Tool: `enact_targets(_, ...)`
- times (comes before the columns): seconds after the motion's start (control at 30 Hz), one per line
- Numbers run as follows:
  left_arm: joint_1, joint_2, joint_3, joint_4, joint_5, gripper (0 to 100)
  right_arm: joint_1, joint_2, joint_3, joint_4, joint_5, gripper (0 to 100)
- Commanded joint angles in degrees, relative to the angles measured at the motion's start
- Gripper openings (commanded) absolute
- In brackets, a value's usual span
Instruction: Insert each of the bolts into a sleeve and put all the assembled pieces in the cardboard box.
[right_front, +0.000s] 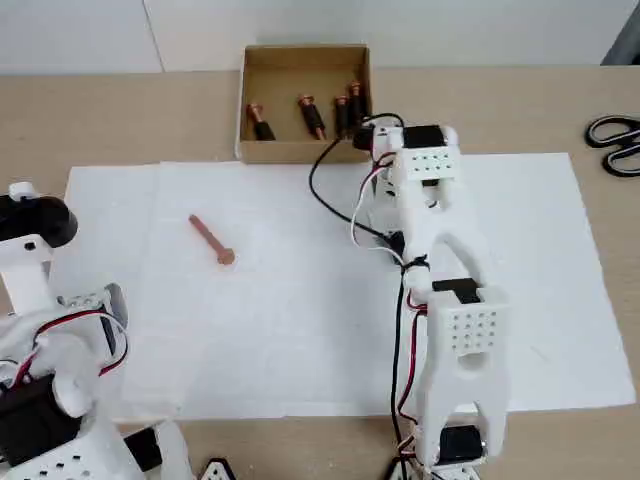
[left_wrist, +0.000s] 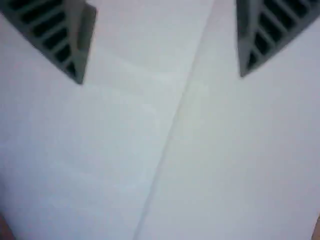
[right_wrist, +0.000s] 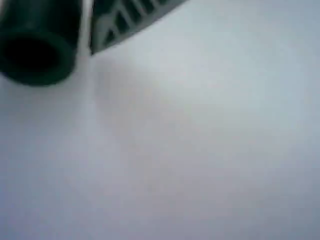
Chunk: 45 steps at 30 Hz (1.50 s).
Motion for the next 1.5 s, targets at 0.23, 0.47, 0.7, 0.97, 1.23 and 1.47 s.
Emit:
enact_targets(0.23, -0.4, 0.1, -2.3, 0.0, 0.4, 19, -0.5, 0.0, -2.5, 0.0, 0.2, 15.8)
enact_targets(0.47, -0.4, 0.1, -2.3, 0.0, 0.4, 19, -0.5, 2.4, -2.5, 0.1, 0.2, 14.3)
enact_targets(0.7, -0.4, 0.1, -2.3, 0.0, 0.4, 19, -0.2, 6.7, -2.5, 0.3, 0.2, 9.7)
enact_targets(0.97, -0.4, 0.3, -3.1, 0.4, 0.4, 19, 0.7, -1.9, -2.9, 2.2, 2.2, 0.3)
enact_targets(1.23, -0.1, 9.1, -14.1, 4.1, -3.4, 19, 2.9, -17.2, -2.5, 4.7, 4.7, 0.3)
enact_targets(1.47, 6.0, 33.6, -26.3, 4.1, -9.0, 19, 7.9, -22.6, -1.7, 5.4, 4.7, 0.3)
